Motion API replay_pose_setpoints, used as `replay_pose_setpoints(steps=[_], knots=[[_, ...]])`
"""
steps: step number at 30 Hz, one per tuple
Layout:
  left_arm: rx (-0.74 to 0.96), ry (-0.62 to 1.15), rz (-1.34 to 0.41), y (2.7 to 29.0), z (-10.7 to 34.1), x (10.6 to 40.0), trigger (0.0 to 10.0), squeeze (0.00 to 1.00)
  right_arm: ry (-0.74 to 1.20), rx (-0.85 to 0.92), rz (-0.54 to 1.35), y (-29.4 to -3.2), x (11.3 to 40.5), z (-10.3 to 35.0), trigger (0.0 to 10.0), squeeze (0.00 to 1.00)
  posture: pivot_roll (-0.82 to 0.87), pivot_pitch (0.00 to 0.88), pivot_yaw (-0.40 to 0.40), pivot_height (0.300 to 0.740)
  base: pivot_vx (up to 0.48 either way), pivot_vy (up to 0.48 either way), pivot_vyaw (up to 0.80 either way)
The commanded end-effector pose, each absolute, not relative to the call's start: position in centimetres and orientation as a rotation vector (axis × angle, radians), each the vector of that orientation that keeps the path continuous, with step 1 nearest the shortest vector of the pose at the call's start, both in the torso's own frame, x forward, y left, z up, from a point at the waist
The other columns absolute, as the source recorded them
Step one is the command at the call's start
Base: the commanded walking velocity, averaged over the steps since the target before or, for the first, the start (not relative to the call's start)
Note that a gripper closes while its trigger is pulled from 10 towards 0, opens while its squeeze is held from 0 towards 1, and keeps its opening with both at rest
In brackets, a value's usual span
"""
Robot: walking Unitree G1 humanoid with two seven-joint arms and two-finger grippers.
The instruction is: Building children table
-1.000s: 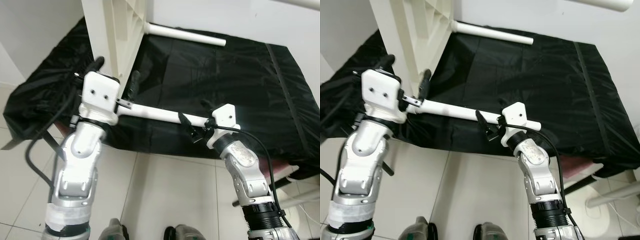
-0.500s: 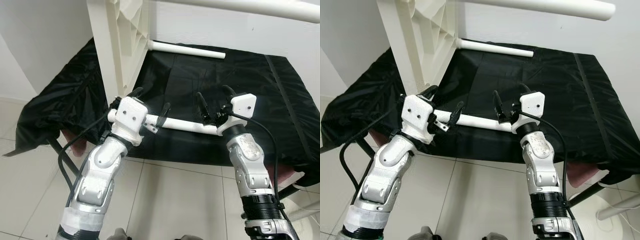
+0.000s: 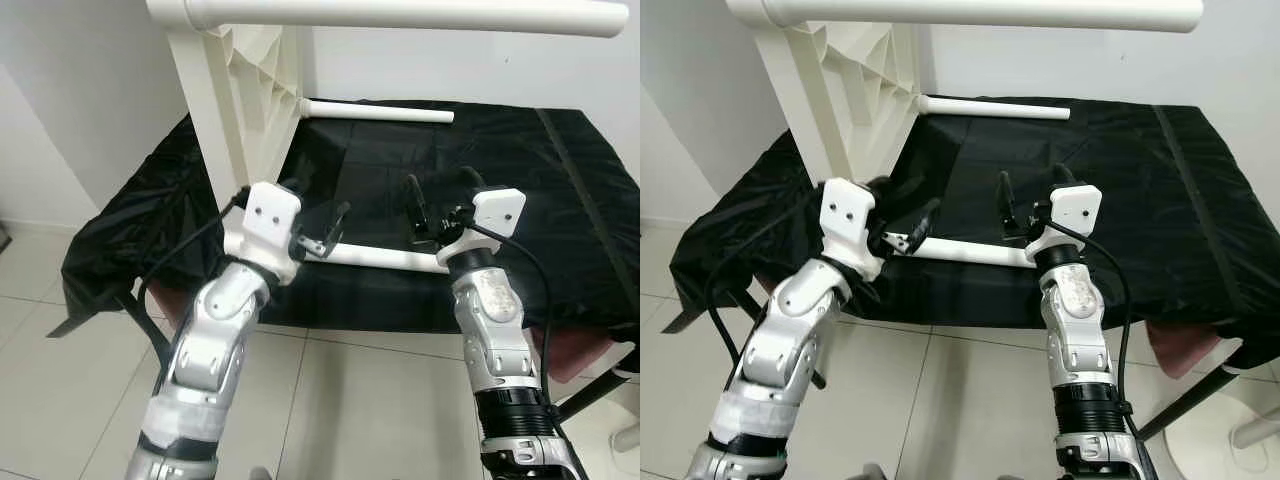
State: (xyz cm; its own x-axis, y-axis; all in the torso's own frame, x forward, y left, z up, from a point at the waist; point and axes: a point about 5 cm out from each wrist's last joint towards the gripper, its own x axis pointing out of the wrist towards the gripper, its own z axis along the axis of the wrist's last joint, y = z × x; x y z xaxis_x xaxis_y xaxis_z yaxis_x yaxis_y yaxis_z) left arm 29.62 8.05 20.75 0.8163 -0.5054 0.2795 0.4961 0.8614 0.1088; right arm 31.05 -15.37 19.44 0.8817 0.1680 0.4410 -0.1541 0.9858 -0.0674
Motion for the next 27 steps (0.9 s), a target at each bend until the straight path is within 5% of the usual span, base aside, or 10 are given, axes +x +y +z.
replay_pose_setpoints(steps=[1, 3, 6, 7, 13, 15, 18, 19, 22, 27], knots=[[0.036, -0.287, -0.475, 8.9, 20.5, 30.1, 10.0, 0.00, -0.449, -0.026, 0.174, -14.8, 31.0, 18.9, 10.0, 0.00, -0.09, 0.000, 0.129, 0.740, 0.000, 0.000, 0.00], [0.021, -0.286, -0.478, 9.0, 20.6, 30.3, 10.0, 0.00, -0.446, -0.020, 0.175, -14.6, 30.9, 18.7, 10.0, 0.00, -0.09, 0.000, 0.130, 0.740, 0.000, 0.000, 0.00], [-0.045, -0.272, -0.496, 9.0, 20.8, 30.6, 10.0, 1.00, -0.438, -0.013, 0.191, -14.1, 30.8, 18.2, 10.0, 0.00, -0.08, 0.000, 0.130, 0.740, 0.000, 0.000, 0.00], [-0.067, -0.271, -0.502, 9.0, 20.9, 30.7, 10.0, 1.00, -0.439, 0.002, 0.200, -13.9, 30.8, 18.1, 10.0, 1.00, -0.08, 0.000, 0.128, 0.740, 0.000, 0.000, 0.00], [-0.032, -0.278, -0.492, 9.1, 21.3, 31.2, 10.0, 0.84, -0.427, -0.017, 0.192, -13.8, 30.7, 17.8, 10.0, 0.99, -0.08, 0.000, 0.103, 0.740, 0.000, 0.000, 0.00], [-0.027, -0.280, -0.486, 9.2, 21.4, 31.5, 10.0, 0.67, -0.425, -0.025, 0.198, -13.8, 30.6, 17.9, 10.0, 0.00, -0.08, 0.000, 0.101, 0.740, 0.000, 0.000, 0.00], [-0.025, -0.286, -0.481, 9.2, 21.5, 31.6, 10.0, 0.62, -0.429, -0.028, 0.200, -13.8, 30.6, 18.0, 10.0, 0.00, -0.08, 0.000, 0.100, 0.740, 0.000, 0.000, 0.00], [-0.026, -0.286, -0.480, 9.2, 21.5, 31.7, 10.0, 0.22, -0.431, -0.032, 0.196, -13.9, 30.6, 18.0, 10.0, 0.00, -0.09, 0.000, 0.098, 0.740, 0.000, 0.000, 0.00], [-0.023, -0.286, -0.478, 9.2, 21.5, 31.7, 10.0, 0.00, -0.434, -0.039, 0.191, -14.0, 30.7, 18.1, 10.0, 0.00, -0.09, 0.000, 0.097, 0.740, 0.000, 0.000, 0.00], [-0.019, -0.272, -0.488, 9.1, 21.4, 31.7, 10.0, 0.00, -0.524, -0.140, 0.088, -14.7, 30.1, 19.6, 10.0, 0.00, -0.09, 0.000, 0.087, 0.740, 0.000, 0.000, 0.00]])
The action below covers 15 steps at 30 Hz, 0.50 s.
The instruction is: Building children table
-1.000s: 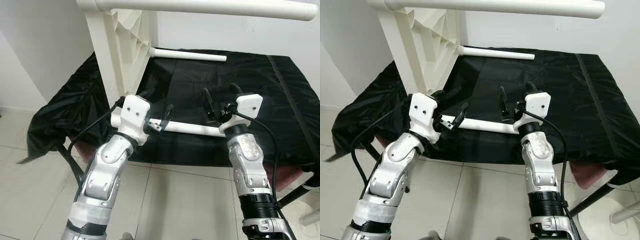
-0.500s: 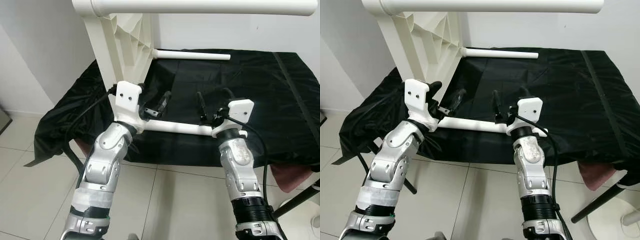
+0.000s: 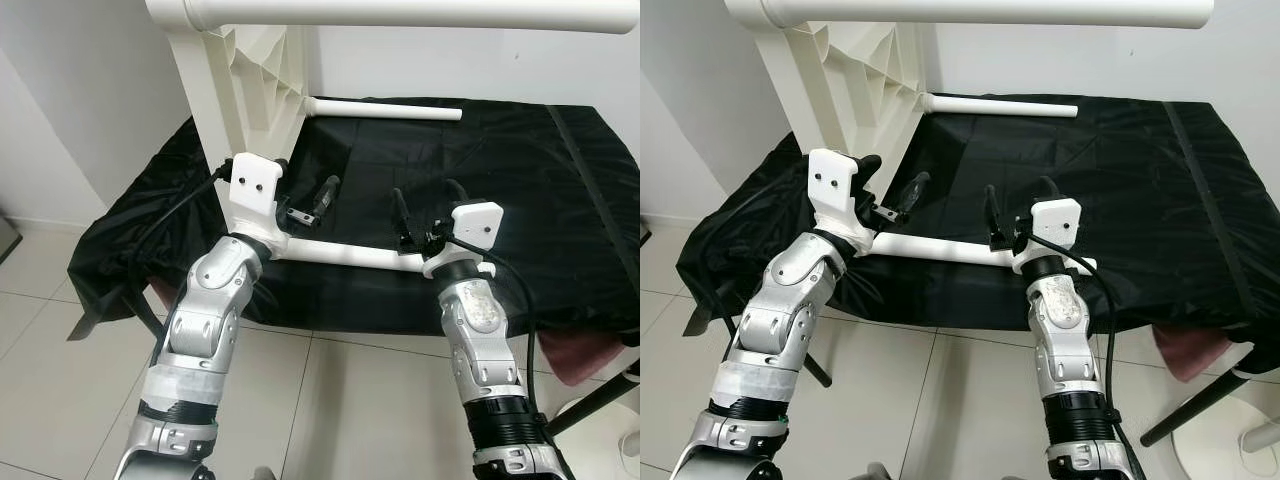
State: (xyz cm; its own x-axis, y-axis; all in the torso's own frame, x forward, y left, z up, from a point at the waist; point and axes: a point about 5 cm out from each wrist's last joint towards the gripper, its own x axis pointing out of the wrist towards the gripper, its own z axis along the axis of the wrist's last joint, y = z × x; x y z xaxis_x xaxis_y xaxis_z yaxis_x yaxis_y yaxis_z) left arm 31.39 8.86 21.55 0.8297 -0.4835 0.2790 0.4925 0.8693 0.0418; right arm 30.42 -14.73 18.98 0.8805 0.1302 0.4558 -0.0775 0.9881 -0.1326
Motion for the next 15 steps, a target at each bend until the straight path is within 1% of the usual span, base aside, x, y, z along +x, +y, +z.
replay_pose_setpoints(steps=[1, 2, 3, 5, 7, 8, 13, 15], knots=[[-0.019, -0.272, -0.488, 9.1, 21.4, 31.7, 10.0, 0.00, -0.524, -0.140, 0.088, -14.7, 30.1, 19.6, 10.0, 0.00, -0.09, 0.000, 0.087, 0.740, 0.000, 0.000, 0.00], [-0.015, -0.260, -0.501, 9.1, 21.2, 31.5, 10.0, 0.00, -0.574, -0.198, 0.012, -15.0, 29.8, 20.5, 10.0, 0.00, -0.09, 0.003, 0.086, 0.740, 0.000, 0.000, 0.00], [-0.015, -0.260, -0.501, 9.1, 21.2, 31.5, 10.0, 0.00, -0.574, -0.198, 0.012, -15.0, 29.8, 20.5, 10.0, 0.00, -0.09, 0.003, 0.086, 0.740, 0.000, 0.000, 0.00], [-0.001, -0.227, -0.534, 8.9, 20.6, 31.4, 10.0, 0.00, -0.656, -0.295, -0.120, -15.2, 29.0, 21.7, 10.0, 0.00, -0.07, 0.005, 0.078, 0.740, 0.000, 0.000, 0.00], [-0.001, -0.227, -0.534, 8.9, 20.6, 31.4, 10.0, 0.00, -0.656, -0.295, -0.120, -15.2, 29.0, 21.7, 10.0, 0.00, -0.07, 0.005, 0.078, 0.740, 0.000, 0.000, 0.00], [0.009, -0.207, -0.548, 8.8, 20.1, 31.4, 10.0, 0.00, -0.721, -0.358, -0.203, -15.1, 28.5, 22.7, 10.0, 0.00, -0.06, 0.006, 0.073, 0.740, 0.000, 0.000, 0.00], [0.018, -0.185, -0.547, 8.8, 19.6, 31.3, 10.0, 0.00, -0.804, -0.421, -0.266, -14.7, 28.2, 24.2, 10.0, 0.00, -0.05, 0.010, 0.063, 0.740, 0.000, 0.000, 0.00], [0.026, -0.173, -0.543, 8.8, 19.2, 31.3, 10.0, 0.00, -0.888, -0.503, -0.300, -14.2, 28.5, 26.1, 10.0, 0.00, -0.04, 0.012, 0.056, 0.740, 0.000, 0.000, 0.00]])
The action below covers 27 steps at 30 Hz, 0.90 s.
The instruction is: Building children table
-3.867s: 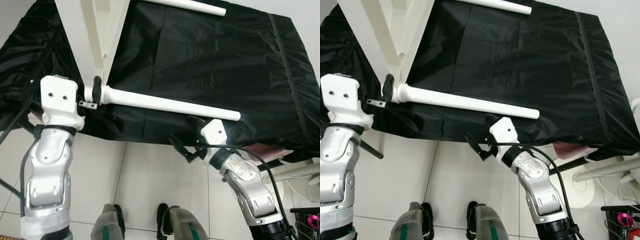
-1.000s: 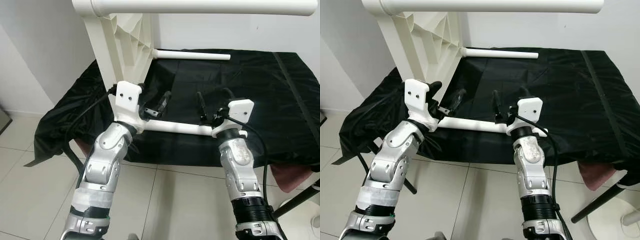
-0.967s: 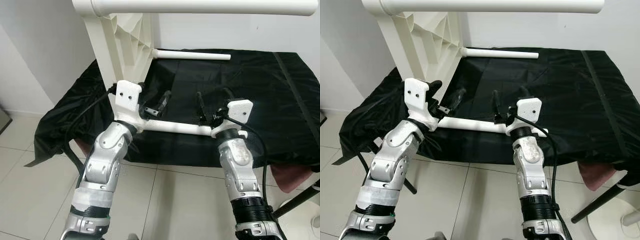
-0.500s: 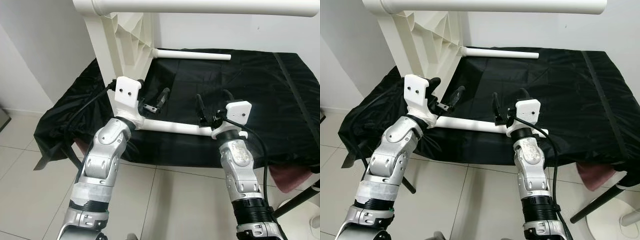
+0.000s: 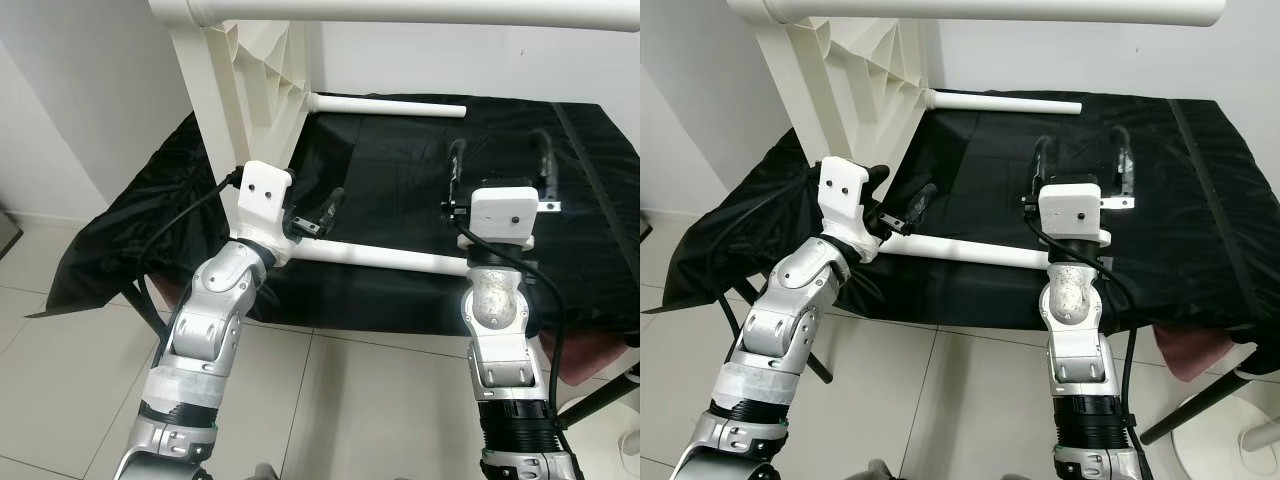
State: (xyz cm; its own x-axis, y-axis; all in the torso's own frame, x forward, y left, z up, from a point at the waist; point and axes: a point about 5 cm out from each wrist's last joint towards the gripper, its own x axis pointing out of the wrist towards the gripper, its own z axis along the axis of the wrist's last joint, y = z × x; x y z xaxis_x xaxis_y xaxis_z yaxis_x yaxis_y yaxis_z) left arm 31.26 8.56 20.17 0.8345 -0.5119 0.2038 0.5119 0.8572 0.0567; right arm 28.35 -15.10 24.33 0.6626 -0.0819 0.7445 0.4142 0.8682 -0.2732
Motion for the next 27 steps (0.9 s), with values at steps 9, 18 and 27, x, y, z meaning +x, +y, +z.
replay_pose_setpoints(steps=[9, 18, 27], knots=[[0.030, -0.167, -0.533, 8.4, 18.8, 31.3, 10.0, 0.00, -1.024, -0.651, -0.269, -13.1, 29.7, 29.2, 10.0, 0.00, -0.05, 0.017, 0.035, 0.740, 0.000, 0.000, 0.00], [0.024, -0.162, -0.522, 7.9, 18.6, 31.5, 10.0, 0.00, -1.121, -0.787, -0.203, -11.9, 30.5, 31.3, 10.0, 0.00, -0.06, 0.030, 0.014, 0.740, 0.000, 0.000, 0.00], [0.011, -0.173, -0.503, 7.8, 18.8, 31.8, 10.0, 0.00, -1.158, -0.901, -0.155, -10.8, 31.4, 32.7, 10.0, 0.00, -0.07, 0.033, 0.002, 0.740, 0.000, 0.000, 0.00]])
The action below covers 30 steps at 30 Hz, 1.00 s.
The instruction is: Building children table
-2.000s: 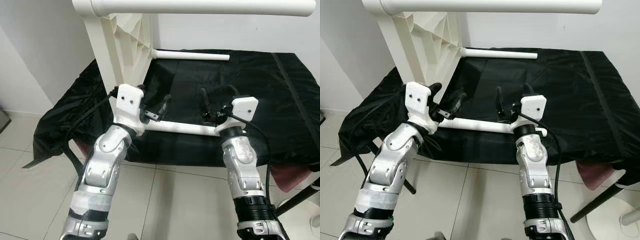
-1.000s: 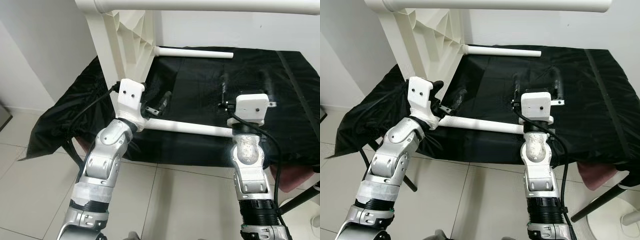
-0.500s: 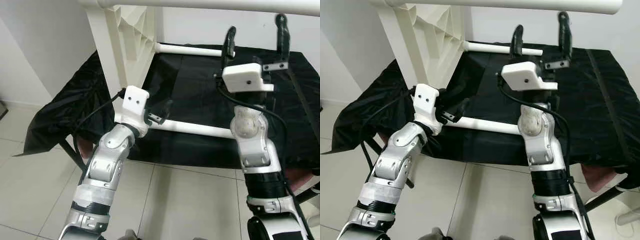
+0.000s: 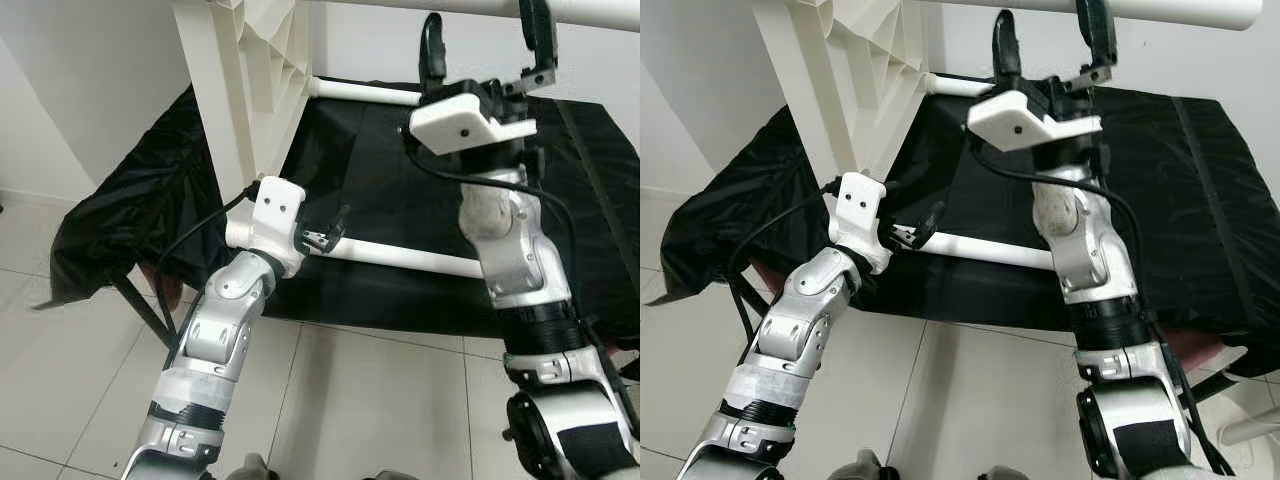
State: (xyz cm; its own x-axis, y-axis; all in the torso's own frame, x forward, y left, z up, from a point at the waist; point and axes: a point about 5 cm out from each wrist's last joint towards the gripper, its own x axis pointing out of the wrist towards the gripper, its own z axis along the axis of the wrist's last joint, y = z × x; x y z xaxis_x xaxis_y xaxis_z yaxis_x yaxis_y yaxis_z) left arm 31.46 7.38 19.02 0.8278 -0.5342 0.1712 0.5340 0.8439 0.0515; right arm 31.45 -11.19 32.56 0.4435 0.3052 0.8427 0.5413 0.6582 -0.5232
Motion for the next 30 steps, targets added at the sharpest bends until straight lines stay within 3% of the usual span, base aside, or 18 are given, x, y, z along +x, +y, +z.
replay_pose_setpoints(steps=[1, 11, 22, 30], knots=[[0.003, -0.174, -0.503, 7.7, 18.8, 31.8, 10.0, 0.00, -1.163, -0.936, -0.145, -10.5, 31.6, 33.0, 10.0, 0.00, -0.08, 0.034, 0.000, 0.740, 0.000, 0.000, 0.00], [-0.001, -0.182, -0.499, 7.6, 19.0, 32.1, 10.0, 0.00, -1.102, -1.151, -0.102, -9.6, 33.6, 34.0, 10.0, 0.00, -0.08, 0.041, 0.001, 0.740, 0.000, 0.000, 0.00], [-0.009, -0.188, -0.501, 7.5, 19.2, 32.3, 10.0, 0.00, -1.052, -1.259, -0.083, -8.6, 34.5, 34.6, 10.0, 0.00, -0.09, 0.037, 0.008, 0.740, 0.000, 0.000, 0.00], [-0.044, -0.122, -0.575, 5.6, 17.8, 31.2, 10.0, 0.00, -0.965, -1.397, -0.096, -8.5, 35.3, 35.7, 10.0, 0.00, -0.10, 0.038, -0.006, 0.740, 0.000, 0.000, 0.00]])
